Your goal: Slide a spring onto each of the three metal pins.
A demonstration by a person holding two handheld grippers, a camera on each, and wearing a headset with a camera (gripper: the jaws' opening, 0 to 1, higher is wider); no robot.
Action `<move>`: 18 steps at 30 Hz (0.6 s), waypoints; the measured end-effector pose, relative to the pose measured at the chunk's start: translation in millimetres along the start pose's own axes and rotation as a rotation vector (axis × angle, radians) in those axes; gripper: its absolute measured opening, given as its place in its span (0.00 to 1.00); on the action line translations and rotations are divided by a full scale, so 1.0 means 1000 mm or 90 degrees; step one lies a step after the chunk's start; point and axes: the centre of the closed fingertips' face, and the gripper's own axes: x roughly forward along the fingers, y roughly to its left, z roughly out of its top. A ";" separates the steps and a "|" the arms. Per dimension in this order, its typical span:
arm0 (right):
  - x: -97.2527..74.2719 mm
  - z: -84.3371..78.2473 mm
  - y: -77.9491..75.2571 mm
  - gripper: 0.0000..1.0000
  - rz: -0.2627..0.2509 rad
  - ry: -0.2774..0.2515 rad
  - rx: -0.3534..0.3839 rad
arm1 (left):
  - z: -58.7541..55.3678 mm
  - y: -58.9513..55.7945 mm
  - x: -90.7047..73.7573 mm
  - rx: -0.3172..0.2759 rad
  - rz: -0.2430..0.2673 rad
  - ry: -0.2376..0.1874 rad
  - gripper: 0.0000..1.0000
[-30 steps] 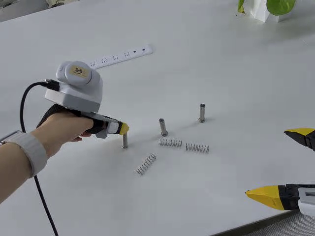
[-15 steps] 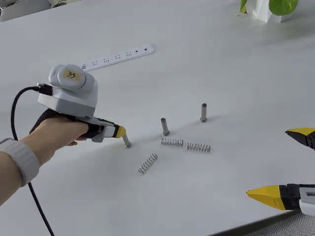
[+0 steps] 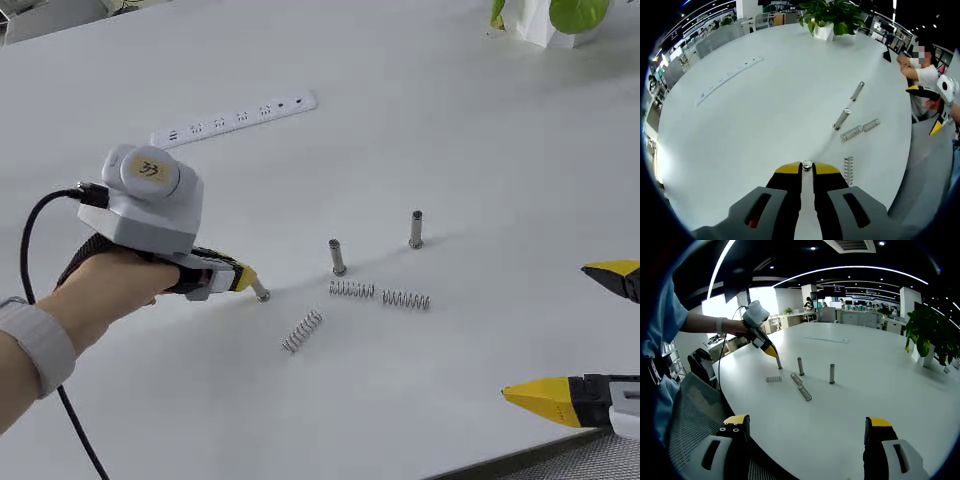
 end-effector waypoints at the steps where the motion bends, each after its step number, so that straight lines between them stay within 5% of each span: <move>1: 0.000 0.000 0.000 0.95 0.000 0.000 -0.001 | 0.000 0.000 0.000 0.001 0.000 0.000 0.04; 18: -0.001 0.000 0.000 0.95 0.002 0.001 -0.002 | 0.000 -0.004 -0.001 0.026 0.008 -0.010 0.05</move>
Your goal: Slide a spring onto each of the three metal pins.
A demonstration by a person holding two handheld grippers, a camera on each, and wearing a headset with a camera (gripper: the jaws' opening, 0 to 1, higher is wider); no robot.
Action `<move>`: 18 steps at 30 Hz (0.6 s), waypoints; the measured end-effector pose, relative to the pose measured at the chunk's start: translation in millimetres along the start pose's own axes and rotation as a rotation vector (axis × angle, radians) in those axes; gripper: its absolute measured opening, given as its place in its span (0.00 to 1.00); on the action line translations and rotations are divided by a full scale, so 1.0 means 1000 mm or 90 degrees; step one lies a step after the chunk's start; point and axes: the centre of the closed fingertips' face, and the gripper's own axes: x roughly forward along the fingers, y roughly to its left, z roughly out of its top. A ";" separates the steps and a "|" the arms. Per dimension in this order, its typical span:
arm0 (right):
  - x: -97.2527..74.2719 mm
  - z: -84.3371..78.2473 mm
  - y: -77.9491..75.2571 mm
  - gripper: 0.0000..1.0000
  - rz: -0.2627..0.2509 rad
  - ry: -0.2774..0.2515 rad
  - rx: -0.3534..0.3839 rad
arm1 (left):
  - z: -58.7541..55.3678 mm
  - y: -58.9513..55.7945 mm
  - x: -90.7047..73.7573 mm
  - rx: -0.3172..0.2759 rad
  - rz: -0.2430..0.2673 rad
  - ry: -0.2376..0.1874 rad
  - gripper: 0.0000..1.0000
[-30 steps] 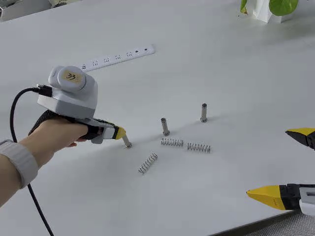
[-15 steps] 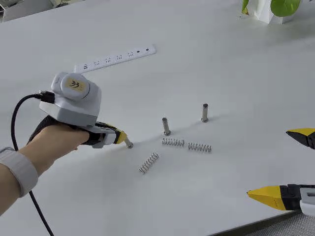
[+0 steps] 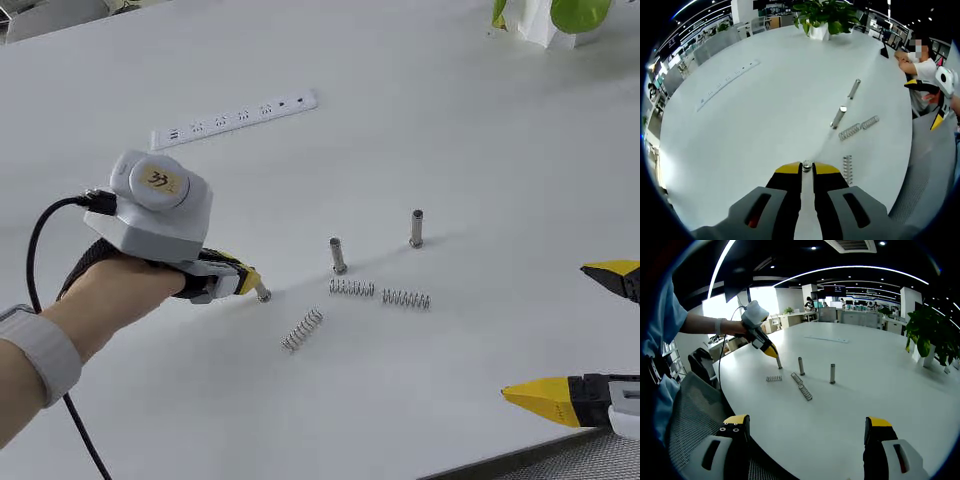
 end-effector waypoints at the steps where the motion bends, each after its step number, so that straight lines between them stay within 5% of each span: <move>1: 0.000 0.000 0.000 0.95 0.000 0.000 -0.001 | 0.000 0.000 0.000 0.001 0.001 -0.001 0.05; 18: 0.000 -0.001 0.001 0.95 0.001 0.000 0.000 | -0.002 -0.002 -0.001 0.010 0.000 -0.011 0.05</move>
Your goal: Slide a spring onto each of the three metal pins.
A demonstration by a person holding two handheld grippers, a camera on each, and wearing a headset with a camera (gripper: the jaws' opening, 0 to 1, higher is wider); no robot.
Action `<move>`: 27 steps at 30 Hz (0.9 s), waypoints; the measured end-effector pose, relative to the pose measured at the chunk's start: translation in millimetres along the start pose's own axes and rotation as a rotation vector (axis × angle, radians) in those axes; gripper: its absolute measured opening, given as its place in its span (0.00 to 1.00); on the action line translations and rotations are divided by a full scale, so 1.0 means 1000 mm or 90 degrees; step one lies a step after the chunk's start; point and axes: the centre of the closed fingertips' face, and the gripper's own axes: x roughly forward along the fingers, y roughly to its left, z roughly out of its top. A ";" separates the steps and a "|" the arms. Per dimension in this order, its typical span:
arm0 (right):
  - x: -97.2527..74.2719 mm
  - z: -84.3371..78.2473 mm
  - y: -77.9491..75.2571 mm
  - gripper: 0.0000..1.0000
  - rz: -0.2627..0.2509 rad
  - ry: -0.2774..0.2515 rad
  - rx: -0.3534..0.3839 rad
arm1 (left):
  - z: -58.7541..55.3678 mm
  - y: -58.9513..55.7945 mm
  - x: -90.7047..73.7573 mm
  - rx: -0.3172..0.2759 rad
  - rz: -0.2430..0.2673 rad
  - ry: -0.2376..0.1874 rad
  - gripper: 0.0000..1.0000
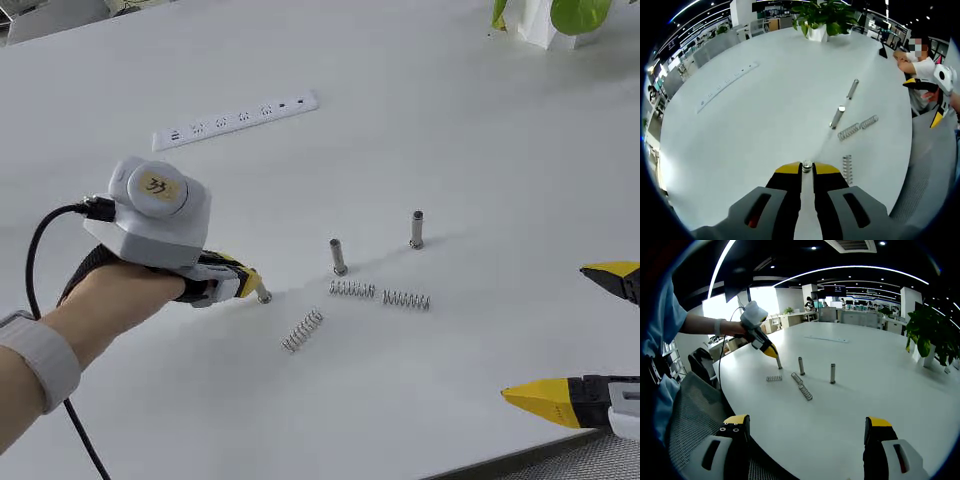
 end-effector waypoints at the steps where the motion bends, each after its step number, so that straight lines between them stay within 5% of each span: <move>1: 0.000 0.000 0.000 0.95 0.000 0.000 0.000 | 0.000 0.000 0.000 0.002 0.001 -0.001 0.05; 8: 0.000 -0.001 0.000 0.95 0.000 0.001 0.000 | 0.001 -0.001 0.000 0.000 0.000 -0.010 0.05; 14: 0.000 -0.002 0.000 0.95 0.000 0.003 -0.001 | 0.003 -0.001 0.000 0.004 0.001 -0.020 0.16; 27: 0.001 0.000 0.000 0.95 0.001 0.003 -0.002 | 0.007 0.004 0.004 0.010 0.024 -0.056 0.80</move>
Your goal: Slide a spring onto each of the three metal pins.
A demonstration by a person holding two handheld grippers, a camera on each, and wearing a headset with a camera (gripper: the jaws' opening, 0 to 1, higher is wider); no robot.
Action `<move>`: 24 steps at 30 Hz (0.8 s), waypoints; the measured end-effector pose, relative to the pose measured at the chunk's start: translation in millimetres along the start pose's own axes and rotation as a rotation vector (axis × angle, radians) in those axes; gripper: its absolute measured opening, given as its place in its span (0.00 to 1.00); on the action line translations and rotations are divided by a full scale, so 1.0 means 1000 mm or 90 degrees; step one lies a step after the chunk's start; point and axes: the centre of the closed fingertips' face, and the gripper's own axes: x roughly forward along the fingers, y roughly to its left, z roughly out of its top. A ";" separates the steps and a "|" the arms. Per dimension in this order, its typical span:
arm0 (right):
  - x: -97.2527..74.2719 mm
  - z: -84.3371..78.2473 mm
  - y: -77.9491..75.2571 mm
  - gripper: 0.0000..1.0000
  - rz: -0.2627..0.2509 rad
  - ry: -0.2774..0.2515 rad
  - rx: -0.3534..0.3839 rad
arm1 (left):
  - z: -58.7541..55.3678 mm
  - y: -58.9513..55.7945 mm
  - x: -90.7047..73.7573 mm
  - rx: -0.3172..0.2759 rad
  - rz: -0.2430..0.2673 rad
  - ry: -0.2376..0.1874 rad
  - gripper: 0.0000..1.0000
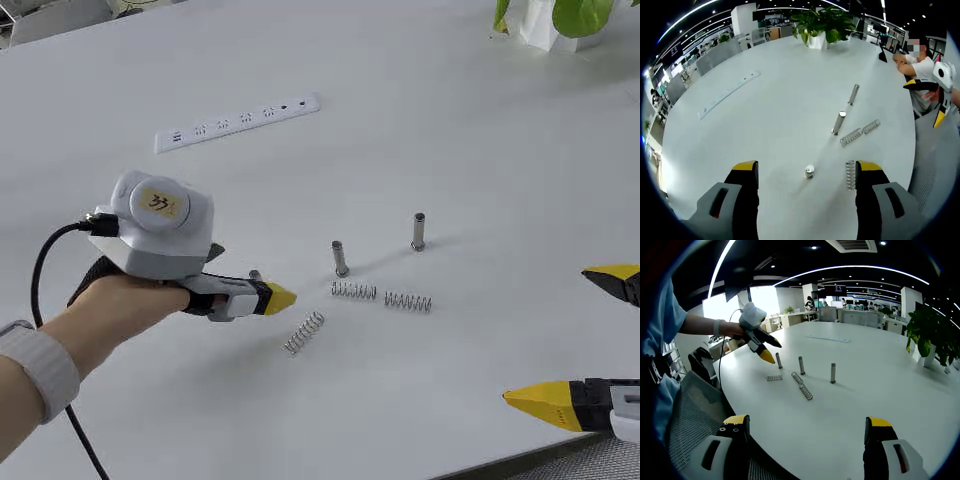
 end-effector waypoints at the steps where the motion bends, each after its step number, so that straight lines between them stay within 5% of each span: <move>1: 0.000 0.000 0.000 0.95 0.000 0.000 0.000 | 0.000 0.001 0.000 0.001 0.001 -0.003 0.85; 6: 0.001 0.001 0.000 0.95 0.000 -0.001 -0.001 | 0.002 0.002 0.000 -0.015 0.005 -0.018 0.99; 24: 0.005 0.005 -0.005 0.98 0.007 0.005 -0.017 | -0.006 -0.001 -0.014 -0.039 0.007 -0.046 0.99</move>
